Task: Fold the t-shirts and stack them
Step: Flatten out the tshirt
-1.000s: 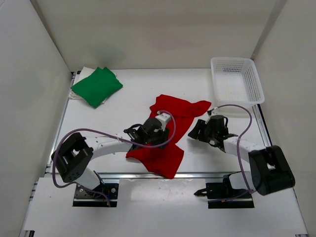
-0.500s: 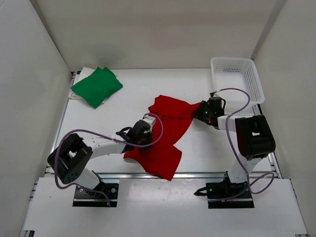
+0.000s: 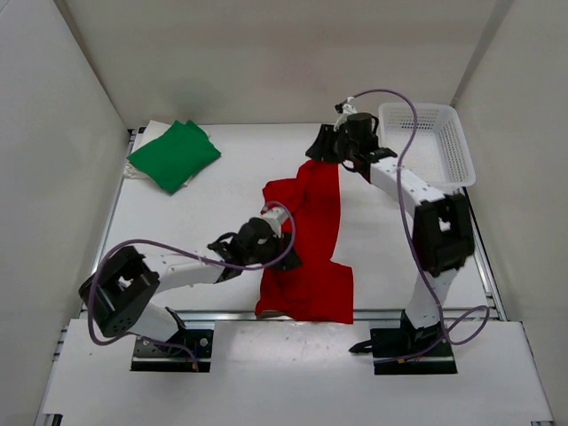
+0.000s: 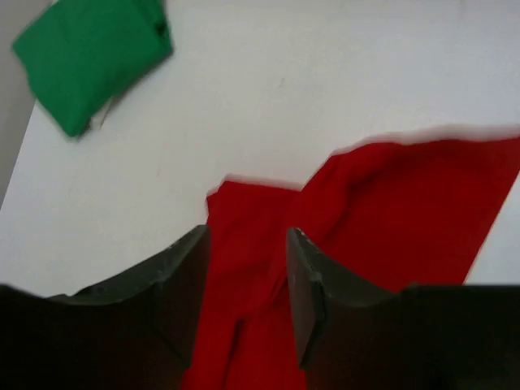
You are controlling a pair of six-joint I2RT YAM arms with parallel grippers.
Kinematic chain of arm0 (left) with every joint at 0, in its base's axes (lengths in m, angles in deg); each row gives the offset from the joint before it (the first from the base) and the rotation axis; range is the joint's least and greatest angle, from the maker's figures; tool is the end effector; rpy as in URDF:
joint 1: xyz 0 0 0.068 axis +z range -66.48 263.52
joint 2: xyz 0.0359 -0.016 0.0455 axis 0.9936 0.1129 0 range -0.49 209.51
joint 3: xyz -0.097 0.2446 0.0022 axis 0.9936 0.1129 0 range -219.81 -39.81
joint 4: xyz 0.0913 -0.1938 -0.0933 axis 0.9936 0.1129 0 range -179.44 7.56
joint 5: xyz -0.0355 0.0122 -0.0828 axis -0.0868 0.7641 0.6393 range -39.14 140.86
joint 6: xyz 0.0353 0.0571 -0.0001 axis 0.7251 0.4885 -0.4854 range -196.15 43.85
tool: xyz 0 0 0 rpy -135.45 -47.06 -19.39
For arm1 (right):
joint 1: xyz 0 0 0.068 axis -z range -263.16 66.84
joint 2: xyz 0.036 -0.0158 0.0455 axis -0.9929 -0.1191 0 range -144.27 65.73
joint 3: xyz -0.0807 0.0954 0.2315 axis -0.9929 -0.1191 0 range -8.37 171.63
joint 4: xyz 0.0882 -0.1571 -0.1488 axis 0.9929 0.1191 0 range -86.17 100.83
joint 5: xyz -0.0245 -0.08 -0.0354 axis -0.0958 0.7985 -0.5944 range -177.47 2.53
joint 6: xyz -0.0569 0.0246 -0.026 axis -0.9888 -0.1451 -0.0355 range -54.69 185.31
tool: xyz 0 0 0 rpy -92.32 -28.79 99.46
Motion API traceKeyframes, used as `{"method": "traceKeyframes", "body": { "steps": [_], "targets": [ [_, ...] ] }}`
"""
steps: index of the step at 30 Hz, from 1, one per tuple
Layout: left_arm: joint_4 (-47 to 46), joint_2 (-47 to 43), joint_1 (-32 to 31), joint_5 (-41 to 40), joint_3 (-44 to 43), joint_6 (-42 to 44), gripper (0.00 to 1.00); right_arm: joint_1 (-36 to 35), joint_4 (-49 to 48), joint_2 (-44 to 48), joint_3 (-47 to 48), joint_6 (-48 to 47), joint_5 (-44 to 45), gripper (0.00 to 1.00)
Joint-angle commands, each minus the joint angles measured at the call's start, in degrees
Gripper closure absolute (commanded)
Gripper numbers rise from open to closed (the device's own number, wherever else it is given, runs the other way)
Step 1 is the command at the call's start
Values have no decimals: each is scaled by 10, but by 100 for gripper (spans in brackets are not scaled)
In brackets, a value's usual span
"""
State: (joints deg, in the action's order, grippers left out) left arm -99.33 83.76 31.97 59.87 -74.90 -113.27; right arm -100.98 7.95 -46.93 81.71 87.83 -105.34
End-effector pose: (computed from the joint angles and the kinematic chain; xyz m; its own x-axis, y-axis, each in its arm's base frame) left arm 0.1669 -0.2236 0.1625 -0.8261 0.0818 -0.5576 0.4393 0.7132 -0.5463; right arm 0.4244 0.1538 0.2643 -0.6068 0.1879 -0.7723 -0.3463 0.8121 0.4696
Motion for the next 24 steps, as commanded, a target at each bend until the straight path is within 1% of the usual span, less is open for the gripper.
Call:
{"method": "traceKeyframes", "body": {
  "steps": [1, 2, 3, 4, 5, 6, 7, 9, 10, 11, 12, 14, 16, 17, 18, 19, 21, 22, 23, 24],
  "targets": [
    [5, -79, 78, -34, -25, 14, 44, 9, 12, 146, -126, -14, -27, 59],
    [18, -85, 107, -54, -44, 35, 42, 9, -19, 187, -198, 5, -28, 59],
    [42, -72, 117, -79, -55, 46, 38, 16, -30, 207, -267, 22, -26, 61],
    [64, -46, 138, -85, -98, 67, 36, 10, -55, 245, -334, 34, -27, 64],
    [89, -33, 152, -89, -118, 90, 34, 9, -81, 262, -370, 39, -22, 67],
    [99, -7, 156, -119, -165, 109, 31, 4, -89, 297, -423, 47, -18, 71],
    [99, 4, 157, -126, -176, 119, 28, -1, -88, 329, -450, 51, -14, 73],
    [94, 44, 160, -142, -203, 150, 26, -16, -71, 379, -531, 49, 7, 72],
    [89, 61, 159, -137, -220, 170, 26, -26, -60, 417, -569, 46, 18, 70],
    [87, 71, 151, -136, -240, 195, 24, -32, -45, 457, -587, 48, 40, 68],
    [93, 93, 144, -127, -251, 220, 23, -43, -28, 474, -623, 60, 54, 66],
    [99, 136, 132, -117, -304, 259, 21, -54, -13, 558, -695, 88, 61, 59],
    [137, 168, 102, -144, -341, 301, 17, -62, 31, 615, -728, 110, 77, 57],
    [144, 180, 95, -155, -368, 328, 15, -66, 39, 646, -737, 111, 89, 53],
    [157, 208, 85, -173, -384, 348, 14, -70, 63, 665, -753, 120, 95, 52],
    [175, 234, 80, -182, -412, 354, 13, -68, 77, 691, -765, 128, 89, 50],
    [199, 274, 85, -205, -467, 348, 15, -50, 91, 721, -777, 129, 59, 49],
    [209, 297, 91, -204, -479, 343, 20, -48, 85, 726, -786, 132, 49, 48],
    [214, 315, 94, -202, -498, 337, 27, -49, 81, 725, -794, 146, 33, 49],
    [222, 325, 104, -202, -514, 327, 30, -54, 77, 721, -797, 144, 36, 49]
  ]
}}
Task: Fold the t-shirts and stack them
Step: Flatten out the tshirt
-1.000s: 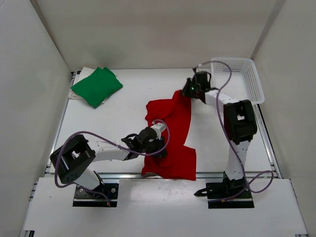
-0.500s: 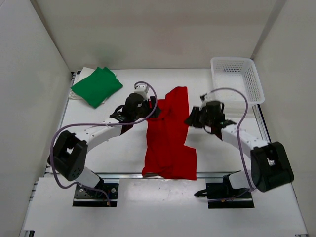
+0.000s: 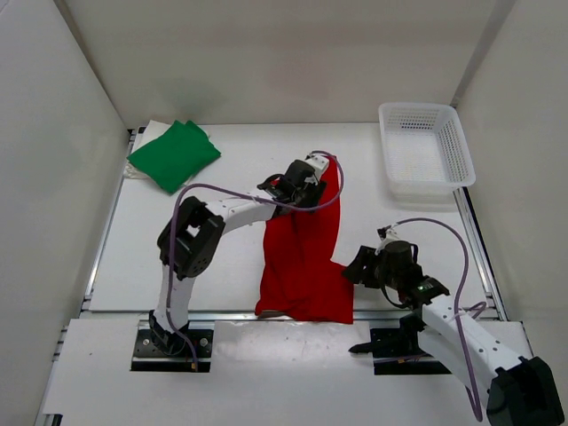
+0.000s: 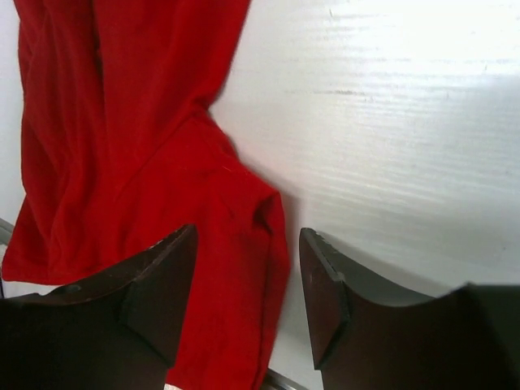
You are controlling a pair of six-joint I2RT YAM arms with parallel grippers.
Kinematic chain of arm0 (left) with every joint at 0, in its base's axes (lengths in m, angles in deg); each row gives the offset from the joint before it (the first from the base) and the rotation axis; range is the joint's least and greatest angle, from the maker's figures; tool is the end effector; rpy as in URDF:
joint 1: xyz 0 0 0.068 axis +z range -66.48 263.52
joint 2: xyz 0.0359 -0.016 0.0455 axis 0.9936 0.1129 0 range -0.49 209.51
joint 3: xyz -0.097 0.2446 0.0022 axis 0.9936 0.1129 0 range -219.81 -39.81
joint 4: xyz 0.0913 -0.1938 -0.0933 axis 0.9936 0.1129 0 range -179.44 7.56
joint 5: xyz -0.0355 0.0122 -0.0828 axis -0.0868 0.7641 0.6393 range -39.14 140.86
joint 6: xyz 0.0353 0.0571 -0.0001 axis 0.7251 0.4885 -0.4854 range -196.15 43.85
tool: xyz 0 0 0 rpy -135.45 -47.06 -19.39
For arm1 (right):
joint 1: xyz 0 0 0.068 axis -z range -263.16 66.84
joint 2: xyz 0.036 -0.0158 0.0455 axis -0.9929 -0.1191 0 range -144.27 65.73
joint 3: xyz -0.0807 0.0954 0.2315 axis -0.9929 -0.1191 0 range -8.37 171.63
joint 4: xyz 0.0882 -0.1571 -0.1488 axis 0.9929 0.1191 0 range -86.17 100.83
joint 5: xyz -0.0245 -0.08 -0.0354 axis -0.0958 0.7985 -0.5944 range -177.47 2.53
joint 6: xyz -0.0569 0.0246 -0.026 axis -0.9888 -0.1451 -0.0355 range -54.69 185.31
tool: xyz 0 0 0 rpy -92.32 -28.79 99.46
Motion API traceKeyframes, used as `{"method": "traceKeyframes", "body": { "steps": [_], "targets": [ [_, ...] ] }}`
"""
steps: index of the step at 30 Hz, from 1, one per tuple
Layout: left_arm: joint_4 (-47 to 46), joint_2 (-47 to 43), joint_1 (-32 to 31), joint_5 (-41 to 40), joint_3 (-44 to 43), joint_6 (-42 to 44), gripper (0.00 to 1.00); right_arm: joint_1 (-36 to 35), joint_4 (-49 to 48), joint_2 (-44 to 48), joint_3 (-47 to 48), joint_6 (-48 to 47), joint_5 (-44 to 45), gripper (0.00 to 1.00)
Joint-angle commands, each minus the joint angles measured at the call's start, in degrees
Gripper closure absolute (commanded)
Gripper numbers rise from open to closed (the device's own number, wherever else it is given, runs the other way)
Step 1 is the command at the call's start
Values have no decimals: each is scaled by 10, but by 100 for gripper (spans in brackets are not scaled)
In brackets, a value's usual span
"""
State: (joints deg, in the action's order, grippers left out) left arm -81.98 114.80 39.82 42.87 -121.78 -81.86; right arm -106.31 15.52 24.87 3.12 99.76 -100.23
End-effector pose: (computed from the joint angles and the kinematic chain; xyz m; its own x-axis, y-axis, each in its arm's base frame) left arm 0.3214 -0.2968 0.1923 -0.5303 0.3704 -0.7626 0.5580 0.8297 0.0150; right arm 0.1240 0.0660 0.1434 -0.8016 0.2573 -0.5396 -0.1008 0.8315 0.5463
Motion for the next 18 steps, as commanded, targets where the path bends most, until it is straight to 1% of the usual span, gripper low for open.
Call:
{"method": "traceKeyframes", "body": {
  "steps": [1, 4, 5, 6, 7, 8, 9, 10, 11, 13, 15, 16, 18],
  "targets": [
    [58, 35, 30, -39, -56, 5, 35, -5, -6, -4, -16, 25, -19, 49],
    [82, 76, 41, -25, -98, 4, 45, -24, -31, -30, -12, 18, -15, 49],
    [92, 92, 42, -23, -120, 10, 56, -26, -39, -53, -15, 16, -19, 51],
    [106, 103, 41, -42, -141, 8, 72, -27, -50, -75, -5, 11, -26, 60],
    [117, 107, 44, -60, -155, 3, 78, -20, -74, -96, -3, 7, -33, 65],
    [115, 105, 45, -55, -157, 1, 86, -8, -96, -107, 1, 9, -37, 79],
    [109, 99, 45, -49, -148, 1, 90, -7, -105, -127, 3, 4, -46, 90],
    [97, 80, 52, -36, -131, -10, 94, 10, -110, -148, 16, -2, -51, 98],
    [77, 56, 56, -18, -119, -17, 99, 21, -130, -158, 36, -13, -43, 100],
    [54, 10, 71, -3, -70, -37, 100, 43, -129, -192, 85, -34, -52, 100],
    [34, -43, 96, 28, -40, -52, 100, 53, -121, -210, 169, -61, -27, 100],
    [25, -55, 103, 35, -21, -67, 100, 54, -118, -229, 196, -69, -19, 100],
    [20, -101, 137, 78, -3, -94, 100, 79, -97, -252, 295, -87, -17, 100]
  ]
}}
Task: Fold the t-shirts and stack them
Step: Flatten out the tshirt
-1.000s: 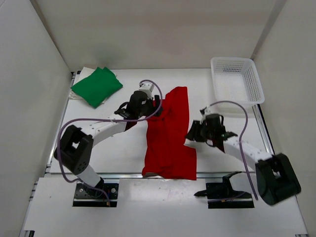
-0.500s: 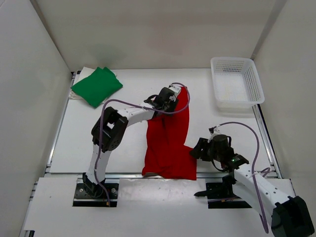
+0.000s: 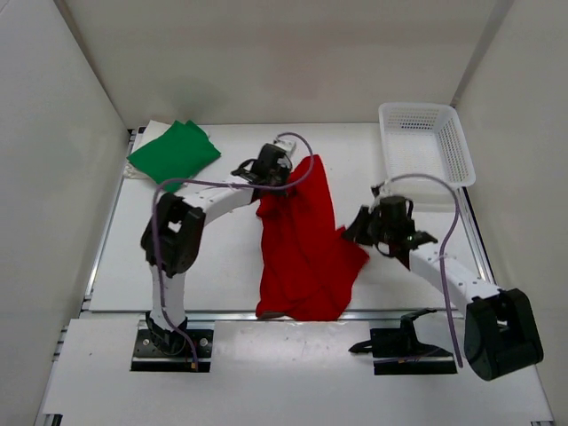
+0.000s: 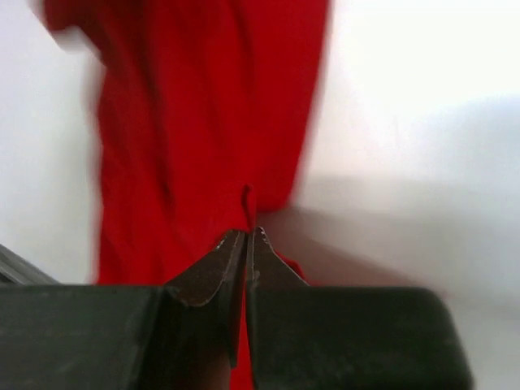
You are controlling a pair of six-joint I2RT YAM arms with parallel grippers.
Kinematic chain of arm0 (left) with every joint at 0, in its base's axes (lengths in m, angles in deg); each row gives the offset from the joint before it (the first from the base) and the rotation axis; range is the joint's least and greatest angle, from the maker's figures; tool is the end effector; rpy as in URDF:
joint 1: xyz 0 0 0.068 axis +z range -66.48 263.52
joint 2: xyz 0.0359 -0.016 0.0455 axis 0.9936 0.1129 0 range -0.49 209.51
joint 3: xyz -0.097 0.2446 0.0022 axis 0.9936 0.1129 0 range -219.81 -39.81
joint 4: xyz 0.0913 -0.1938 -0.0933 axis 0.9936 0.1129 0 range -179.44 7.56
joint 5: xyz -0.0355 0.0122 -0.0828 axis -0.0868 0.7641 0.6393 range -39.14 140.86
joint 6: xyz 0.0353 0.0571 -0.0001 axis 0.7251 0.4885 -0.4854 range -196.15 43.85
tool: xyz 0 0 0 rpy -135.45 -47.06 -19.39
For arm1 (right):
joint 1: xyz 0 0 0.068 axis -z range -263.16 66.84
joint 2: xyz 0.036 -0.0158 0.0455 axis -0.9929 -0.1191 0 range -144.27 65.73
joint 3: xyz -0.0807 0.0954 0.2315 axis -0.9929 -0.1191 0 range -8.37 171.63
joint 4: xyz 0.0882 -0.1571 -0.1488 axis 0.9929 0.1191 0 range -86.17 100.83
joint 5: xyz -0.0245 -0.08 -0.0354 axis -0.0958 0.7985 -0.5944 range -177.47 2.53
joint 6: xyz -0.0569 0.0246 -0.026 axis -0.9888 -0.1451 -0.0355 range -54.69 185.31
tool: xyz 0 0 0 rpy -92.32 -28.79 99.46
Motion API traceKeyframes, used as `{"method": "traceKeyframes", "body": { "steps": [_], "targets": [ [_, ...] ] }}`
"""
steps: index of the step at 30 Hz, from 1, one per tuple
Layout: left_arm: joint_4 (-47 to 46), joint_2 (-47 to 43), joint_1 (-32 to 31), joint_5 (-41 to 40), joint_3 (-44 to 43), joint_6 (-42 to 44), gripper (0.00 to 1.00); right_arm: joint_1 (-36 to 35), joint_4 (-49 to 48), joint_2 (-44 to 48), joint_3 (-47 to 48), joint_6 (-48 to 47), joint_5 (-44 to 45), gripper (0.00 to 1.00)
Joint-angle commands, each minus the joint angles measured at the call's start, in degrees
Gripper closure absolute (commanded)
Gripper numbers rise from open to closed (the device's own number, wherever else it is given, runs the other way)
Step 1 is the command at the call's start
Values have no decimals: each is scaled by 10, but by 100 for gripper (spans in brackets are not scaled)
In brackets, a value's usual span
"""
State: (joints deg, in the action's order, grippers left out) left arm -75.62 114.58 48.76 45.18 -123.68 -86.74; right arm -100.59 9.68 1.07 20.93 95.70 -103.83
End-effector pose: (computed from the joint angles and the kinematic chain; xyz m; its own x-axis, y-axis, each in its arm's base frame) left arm 0.3585 -0.2423 0.1935 -0.6648 0.2388 -0.7078 0.3943 0.9169 -0.0611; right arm 0.2013 0.0791 0.1848 -0.7900 0.2608 -0.5549 -0.1043 0.8347 0.5407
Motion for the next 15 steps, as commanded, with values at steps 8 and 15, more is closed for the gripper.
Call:
{"method": "traceKeyframes", "body": {
  "steps": [8, 15],
  "targets": [
    [-82, -264, 173, 195, 109, -138, 100, -15, 92, -41, 435, -137, 90, 100],
    [-103, -495, 260, 234, 193, -177, 100, -174, 218, 7, 659, -226, 261, 100]
  ]
}}
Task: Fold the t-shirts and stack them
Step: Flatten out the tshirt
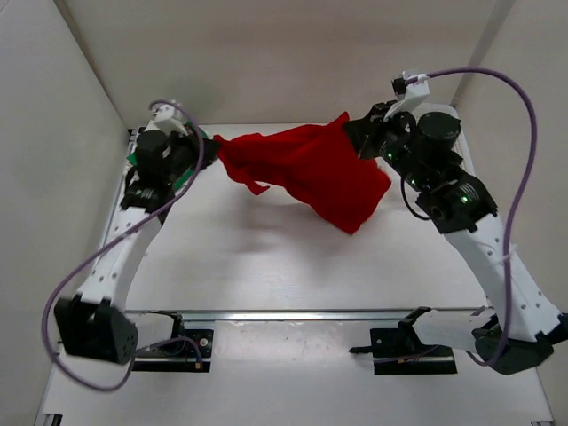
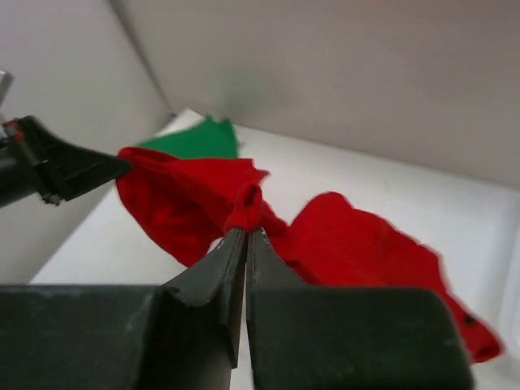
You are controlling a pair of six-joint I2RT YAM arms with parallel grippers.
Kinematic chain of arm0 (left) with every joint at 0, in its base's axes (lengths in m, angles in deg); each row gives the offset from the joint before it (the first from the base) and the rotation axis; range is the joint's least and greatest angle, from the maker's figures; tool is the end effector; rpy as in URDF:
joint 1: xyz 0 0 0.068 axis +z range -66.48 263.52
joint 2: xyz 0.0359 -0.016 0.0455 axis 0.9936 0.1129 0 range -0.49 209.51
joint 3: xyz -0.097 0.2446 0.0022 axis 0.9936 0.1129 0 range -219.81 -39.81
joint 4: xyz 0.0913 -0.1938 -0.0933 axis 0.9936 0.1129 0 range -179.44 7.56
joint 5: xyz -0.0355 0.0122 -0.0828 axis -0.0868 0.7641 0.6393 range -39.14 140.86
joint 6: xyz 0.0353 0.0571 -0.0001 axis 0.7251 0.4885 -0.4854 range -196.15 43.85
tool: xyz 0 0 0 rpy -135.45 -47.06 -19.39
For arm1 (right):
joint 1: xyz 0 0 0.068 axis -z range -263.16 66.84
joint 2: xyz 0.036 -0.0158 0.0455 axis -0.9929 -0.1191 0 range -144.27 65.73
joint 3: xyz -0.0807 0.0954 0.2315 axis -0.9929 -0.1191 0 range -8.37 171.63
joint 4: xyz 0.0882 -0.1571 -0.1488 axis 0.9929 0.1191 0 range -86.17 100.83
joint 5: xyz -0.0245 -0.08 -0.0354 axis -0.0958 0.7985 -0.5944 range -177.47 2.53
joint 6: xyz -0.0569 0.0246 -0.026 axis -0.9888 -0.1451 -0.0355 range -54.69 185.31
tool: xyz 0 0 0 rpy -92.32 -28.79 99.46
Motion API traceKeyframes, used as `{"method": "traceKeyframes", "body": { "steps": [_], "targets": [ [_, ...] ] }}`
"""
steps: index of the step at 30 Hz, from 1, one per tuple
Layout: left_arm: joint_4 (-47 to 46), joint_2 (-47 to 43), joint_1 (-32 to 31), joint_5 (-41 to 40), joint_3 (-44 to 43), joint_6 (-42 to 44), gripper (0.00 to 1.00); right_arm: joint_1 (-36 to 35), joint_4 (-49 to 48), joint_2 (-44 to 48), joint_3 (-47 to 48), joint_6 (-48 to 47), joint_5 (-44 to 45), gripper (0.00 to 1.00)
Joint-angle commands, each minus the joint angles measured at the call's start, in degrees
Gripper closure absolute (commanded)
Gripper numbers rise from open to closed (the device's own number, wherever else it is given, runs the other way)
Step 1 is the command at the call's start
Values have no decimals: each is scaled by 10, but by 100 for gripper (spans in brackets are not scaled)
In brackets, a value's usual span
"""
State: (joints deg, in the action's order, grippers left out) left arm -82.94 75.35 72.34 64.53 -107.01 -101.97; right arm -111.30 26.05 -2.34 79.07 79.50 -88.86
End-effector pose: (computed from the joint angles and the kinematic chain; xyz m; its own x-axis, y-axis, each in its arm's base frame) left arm 0.2930 -0.0708 0.3540 -0.4100 -0.3504 -0.8421 0.2594 0.8403 -0.4760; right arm 0.2071 0.1124 0.4705 -0.1635 0.1906 -0.9680 -0.4671 0.8493 0.2461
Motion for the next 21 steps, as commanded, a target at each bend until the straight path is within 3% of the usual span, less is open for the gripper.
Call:
{"method": "traceKeyframes", "body": {
  "steps": [1, 5, 8, 10, 12, 14, 15, 17, 18, 19, 20, 21],
  "targets": [
    [-38, -143, 42, 47, 36, -26, 99, -123, 67, 41, 108, -82, 137, 100],
    [-34, -229, 92, 58, 94, -26, 99, -308, 60, 43, 172, -158, 332, 100],
    [-12, -267, 99, 48, 108, -12, 100, -484, -22, 43, 174, -296, 496, 100],
    [-4, -284, 92, 40, 123, -4, 99, -524, -132, 44, 164, -384, 558, 100],
    [9, -296, 80, 26, 145, 6, 98, -519, -149, 33, 170, -420, 569, 100],
    [15, -313, 76, 23, 169, 1, 98, -433, -131, 22, 184, -404, 538, 100],
    [11, -314, 71, 17, 185, -2, 99, -394, -91, 14, 186, -379, 467, 100],
    [2, -320, 76, 16, 207, -14, 100, -148, 2, -13, 205, -218, 274, 100],
    [3, -321, 80, 14, 223, -20, 100, -65, 25, -27, 200, -144, 103, 100],
    [-2, -322, 82, 7, 233, -26, 100, 69, 11, -44, 173, -101, -63, 100],
    [-6, -319, 79, -1, 243, -29, 100, 130, -25, -56, 128, -65, -127, 100],
    [-4, -320, 84, -5, 246, -32, 100, 145, -39, -81, 103, -60, -128, 100]
  ]
}}
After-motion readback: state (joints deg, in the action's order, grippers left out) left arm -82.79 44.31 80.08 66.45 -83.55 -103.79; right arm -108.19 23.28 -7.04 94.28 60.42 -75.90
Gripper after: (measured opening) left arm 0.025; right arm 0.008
